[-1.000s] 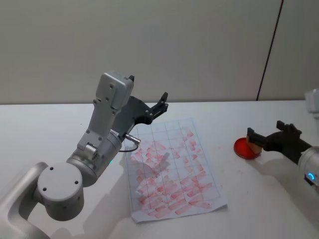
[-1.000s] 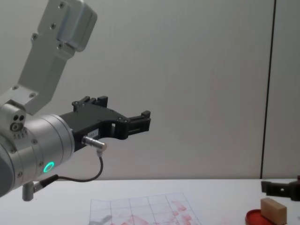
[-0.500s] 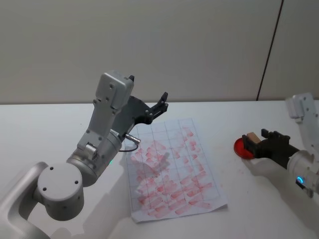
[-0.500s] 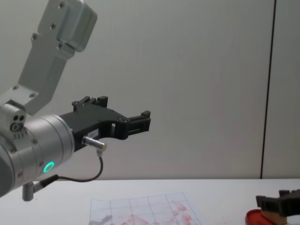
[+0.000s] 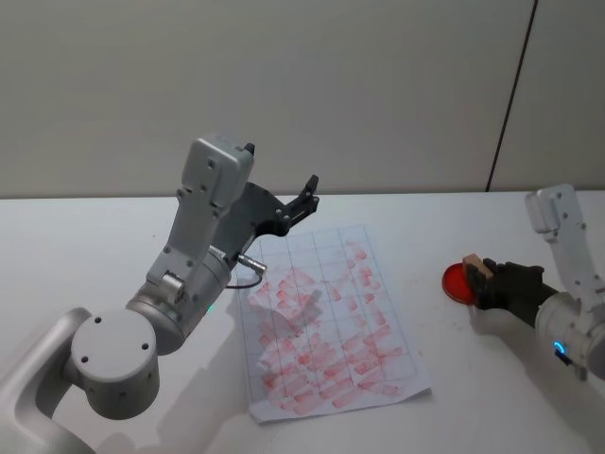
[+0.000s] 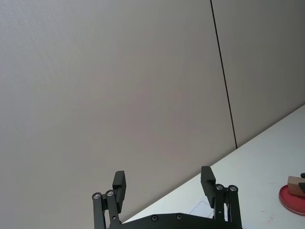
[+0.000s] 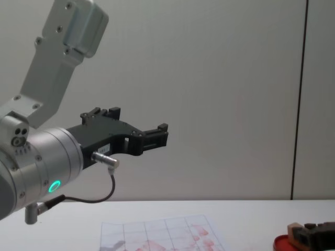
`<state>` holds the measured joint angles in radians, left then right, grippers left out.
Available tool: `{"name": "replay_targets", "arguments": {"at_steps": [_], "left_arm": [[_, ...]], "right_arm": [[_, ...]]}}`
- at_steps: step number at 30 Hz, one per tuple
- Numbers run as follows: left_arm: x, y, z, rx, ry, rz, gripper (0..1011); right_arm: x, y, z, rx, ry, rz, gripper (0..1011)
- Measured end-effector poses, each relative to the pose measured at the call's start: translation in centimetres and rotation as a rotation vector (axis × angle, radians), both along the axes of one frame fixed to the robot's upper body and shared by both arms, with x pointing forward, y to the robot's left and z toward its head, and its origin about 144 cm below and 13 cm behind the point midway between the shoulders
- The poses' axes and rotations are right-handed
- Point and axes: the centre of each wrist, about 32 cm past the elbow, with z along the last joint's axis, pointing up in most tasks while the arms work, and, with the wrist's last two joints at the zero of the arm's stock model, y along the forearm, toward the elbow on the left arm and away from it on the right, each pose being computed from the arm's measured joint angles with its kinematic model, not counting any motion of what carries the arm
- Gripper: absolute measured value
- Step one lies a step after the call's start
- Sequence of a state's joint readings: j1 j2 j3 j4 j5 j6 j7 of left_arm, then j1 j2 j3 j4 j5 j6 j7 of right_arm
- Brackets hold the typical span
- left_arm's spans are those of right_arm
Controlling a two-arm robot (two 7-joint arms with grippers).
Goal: Use the one hand to pick up the stamp and affix it onto the A4 paper.
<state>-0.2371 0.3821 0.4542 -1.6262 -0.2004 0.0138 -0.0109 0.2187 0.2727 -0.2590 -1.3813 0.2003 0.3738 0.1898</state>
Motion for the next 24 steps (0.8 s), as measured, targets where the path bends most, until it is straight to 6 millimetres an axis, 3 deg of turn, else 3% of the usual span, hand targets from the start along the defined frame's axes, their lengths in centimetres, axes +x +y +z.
{"name": "replay_targets", "arguments": {"at_steps": [24], "left_arm": [[0.00, 0.00, 0.00, 0.000, 0.000, 0.000, 1001]], "right_arm": [[0.02, 0.34, -0.27, 0.001, 0.001, -0.023, 225]]}}
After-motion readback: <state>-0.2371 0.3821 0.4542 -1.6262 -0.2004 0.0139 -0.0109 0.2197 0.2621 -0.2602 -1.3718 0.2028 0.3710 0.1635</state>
